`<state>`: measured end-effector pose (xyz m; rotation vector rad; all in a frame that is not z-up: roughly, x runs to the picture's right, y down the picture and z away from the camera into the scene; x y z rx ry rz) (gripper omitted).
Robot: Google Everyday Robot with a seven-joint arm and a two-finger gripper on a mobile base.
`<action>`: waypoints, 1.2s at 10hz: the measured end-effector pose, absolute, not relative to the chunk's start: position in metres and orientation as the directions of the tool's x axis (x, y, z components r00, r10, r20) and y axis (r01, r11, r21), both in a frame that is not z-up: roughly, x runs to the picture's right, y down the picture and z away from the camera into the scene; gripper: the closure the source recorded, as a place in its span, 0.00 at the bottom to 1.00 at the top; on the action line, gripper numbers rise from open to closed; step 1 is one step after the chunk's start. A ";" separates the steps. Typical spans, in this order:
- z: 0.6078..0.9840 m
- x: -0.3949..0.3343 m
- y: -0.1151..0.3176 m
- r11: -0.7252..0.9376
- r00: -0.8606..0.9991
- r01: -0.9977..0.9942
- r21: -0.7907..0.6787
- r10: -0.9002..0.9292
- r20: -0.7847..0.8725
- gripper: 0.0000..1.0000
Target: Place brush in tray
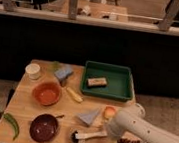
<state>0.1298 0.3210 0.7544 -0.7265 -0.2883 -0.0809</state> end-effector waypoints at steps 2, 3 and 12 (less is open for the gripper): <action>0.756 0.111 0.331 0.731 0.947 0.218 -0.647 0.003 0.322 0.25; 0.758 0.109 0.335 0.729 0.941 0.233 -0.643 -0.004 0.337 0.36; 0.752 0.112 0.334 0.727 0.937 0.243 -0.642 -0.005 0.349 1.00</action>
